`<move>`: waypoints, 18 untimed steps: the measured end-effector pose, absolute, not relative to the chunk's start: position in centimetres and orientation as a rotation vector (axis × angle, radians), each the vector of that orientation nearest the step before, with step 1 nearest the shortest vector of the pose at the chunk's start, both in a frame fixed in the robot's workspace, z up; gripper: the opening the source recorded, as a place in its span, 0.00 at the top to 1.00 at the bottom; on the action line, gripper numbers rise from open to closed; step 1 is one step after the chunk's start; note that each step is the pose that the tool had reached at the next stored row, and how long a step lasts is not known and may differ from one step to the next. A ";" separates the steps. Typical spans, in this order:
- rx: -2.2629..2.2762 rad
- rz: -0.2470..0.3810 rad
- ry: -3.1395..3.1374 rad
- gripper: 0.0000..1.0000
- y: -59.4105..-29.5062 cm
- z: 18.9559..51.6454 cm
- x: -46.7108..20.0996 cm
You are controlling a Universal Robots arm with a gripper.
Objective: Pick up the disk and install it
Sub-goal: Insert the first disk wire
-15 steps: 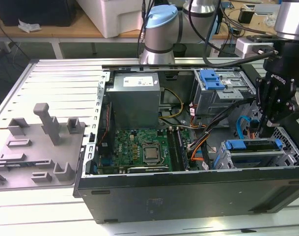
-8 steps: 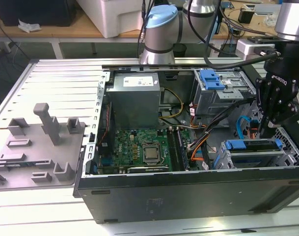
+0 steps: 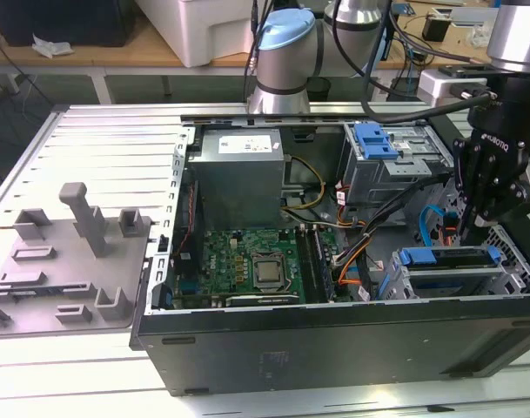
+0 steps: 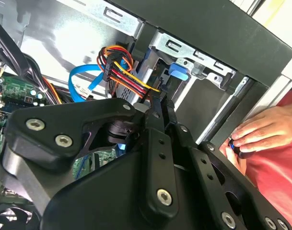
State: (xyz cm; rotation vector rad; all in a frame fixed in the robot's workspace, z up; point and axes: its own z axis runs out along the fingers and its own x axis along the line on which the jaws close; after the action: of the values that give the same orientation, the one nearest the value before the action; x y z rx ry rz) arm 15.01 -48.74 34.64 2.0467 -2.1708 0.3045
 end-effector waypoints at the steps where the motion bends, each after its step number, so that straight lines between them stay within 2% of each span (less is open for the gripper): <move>1: 2.047 0.304 -2.171 0.84 -48.7 34.6 15.0; 18: 2.062 0.274 -2.188 0.84 -49.4 34.5 15.0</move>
State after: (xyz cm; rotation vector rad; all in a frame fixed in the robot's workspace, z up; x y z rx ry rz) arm 14.99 -49.37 34.51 2.0620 -2.1882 0.2741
